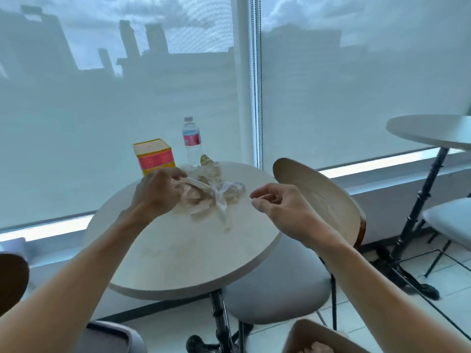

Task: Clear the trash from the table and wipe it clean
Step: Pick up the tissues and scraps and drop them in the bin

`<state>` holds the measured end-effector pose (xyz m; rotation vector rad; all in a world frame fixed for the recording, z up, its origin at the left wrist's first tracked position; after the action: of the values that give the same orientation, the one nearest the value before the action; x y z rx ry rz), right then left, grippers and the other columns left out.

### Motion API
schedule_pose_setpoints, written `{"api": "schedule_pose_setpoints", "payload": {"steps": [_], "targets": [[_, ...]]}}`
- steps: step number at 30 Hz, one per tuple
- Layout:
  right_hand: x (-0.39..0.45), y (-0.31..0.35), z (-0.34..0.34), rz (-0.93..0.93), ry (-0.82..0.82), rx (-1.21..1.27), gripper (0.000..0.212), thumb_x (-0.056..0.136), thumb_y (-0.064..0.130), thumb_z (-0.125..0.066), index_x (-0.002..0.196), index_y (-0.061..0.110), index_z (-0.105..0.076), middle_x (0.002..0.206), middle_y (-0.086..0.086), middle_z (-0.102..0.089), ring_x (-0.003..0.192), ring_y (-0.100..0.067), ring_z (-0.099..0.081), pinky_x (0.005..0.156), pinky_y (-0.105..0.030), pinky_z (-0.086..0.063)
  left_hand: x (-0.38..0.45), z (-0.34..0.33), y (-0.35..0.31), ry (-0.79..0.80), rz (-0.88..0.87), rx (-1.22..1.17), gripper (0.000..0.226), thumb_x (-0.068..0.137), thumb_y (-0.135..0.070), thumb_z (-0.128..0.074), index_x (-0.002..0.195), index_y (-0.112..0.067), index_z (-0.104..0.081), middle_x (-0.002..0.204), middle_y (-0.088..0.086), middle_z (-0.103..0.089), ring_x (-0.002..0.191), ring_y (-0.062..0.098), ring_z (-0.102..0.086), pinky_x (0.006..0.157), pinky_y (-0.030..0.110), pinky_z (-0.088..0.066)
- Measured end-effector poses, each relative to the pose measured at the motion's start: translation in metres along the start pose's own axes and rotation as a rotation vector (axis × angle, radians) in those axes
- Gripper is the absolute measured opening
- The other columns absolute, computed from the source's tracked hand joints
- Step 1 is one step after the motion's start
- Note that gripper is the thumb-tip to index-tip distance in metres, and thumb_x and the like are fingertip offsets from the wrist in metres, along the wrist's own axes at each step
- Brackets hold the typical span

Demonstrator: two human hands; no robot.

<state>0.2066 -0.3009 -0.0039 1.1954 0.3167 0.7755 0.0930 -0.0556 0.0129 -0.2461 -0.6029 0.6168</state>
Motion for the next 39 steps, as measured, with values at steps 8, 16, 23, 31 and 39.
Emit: {"api": "schedule_pose_setpoints", "payload": {"steps": [8, 16, 23, 31, 39], "targets": [[0.040, 0.002, -0.034, -0.034, -0.033, -0.043, 0.007, 0.090, 0.026, -0.066, 0.093, 0.026, -0.072, 0.083, 0.007, -0.068, 0.078, -0.008, -0.062, 0.078, -0.026, -0.052, 0.060, -0.032, 0.036, 0.170, -0.193, 0.197, 0.037, 0.087, -0.018, -0.065, 0.123, -0.021, -0.067, 0.126, 0.006, -0.064, 0.118, 0.027, -0.057, 0.086, 0.038, -0.049], [0.073, 0.004, -0.069, -0.039, -0.058, -0.064, 0.009, 0.090, 0.026, -0.067, 0.096, 0.024, -0.073, 0.087, -0.001, -0.072, 0.078, -0.010, -0.065, 0.074, -0.022, -0.052, 0.079, -0.019, 0.049, 0.025, -0.206, -0.094, 0.020, 0.090, -0.012, -0.066, 0.108, -0.012, -0.075, 0.096, 0.009, -0.076, 0.084, 0.021, -0.070, 0.073, 0.028, -0.049], [0.100, 0.016, -0.113, 0.051, -0.027, -0.247, 0.015, 0.088, 0.025, -0.066, 0.101, 0.030, -0.070, 0.085, 0.003, -0.070, 0.081, -0.013, -0.063, 0.074, -0.021, -0.048, 0.070, 0.034, 0.054, -0.040, -0.117, -0.462, 0.014, 0.086, -0.019, -0.072, 0.092, -0.031, -0.074, 0.076, -0.010, -0.074, 0.071, 0.006, -0.069, 0.068, 0.013, -0.048], [0.123, 0.022, -0.154, 0.197, 0.043, -0.589, 0.035, 0.088, 0.020, -0.062, 0.123, 0.020, -0.066, 0.125, -0.001, -0.062, 0.111, -0.021, -0.056, 0.088, -0.019, -0.036, 0.034, 0.064, 0.067, -0.043, -0.102, -0.648, 0.018, 0.085, -0.016, -0.074, 0.089, -0.034, -0.073, 0.068, -0.007, -0.073, 0.062, 0.018, -0.063, 0.068, 0.034, -0.051], [0.124, 0.046, -0.141, 0.191, -0.117, -0.384, 0.016, 0.084, 0.015, -0.064, 0.095, 0.017, -0.075, 0.076, 0.006, -0.064, 0.082, -0.016, -0.064, 0.079, -0.029, -0.052, 0.014, 0.059, 0.076, -0.058, -0.021, -0.683, 0.018, 0.085, -0.016, -0.074, 0.093, -0.031, -0.072, 0.073, 0.000, -0.074, 0.068, 0.017, -0.065, 0.073, 0.045, -0.056]]}}
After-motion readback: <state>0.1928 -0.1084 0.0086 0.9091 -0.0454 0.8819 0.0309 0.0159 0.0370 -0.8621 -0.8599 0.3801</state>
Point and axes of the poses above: each hand's wrist, its own x-axis towards the middle knuckle, its own z-axis out of the back of the hand, y = z × x, the point moved 1 cm from there along x, towards the middle knuckle
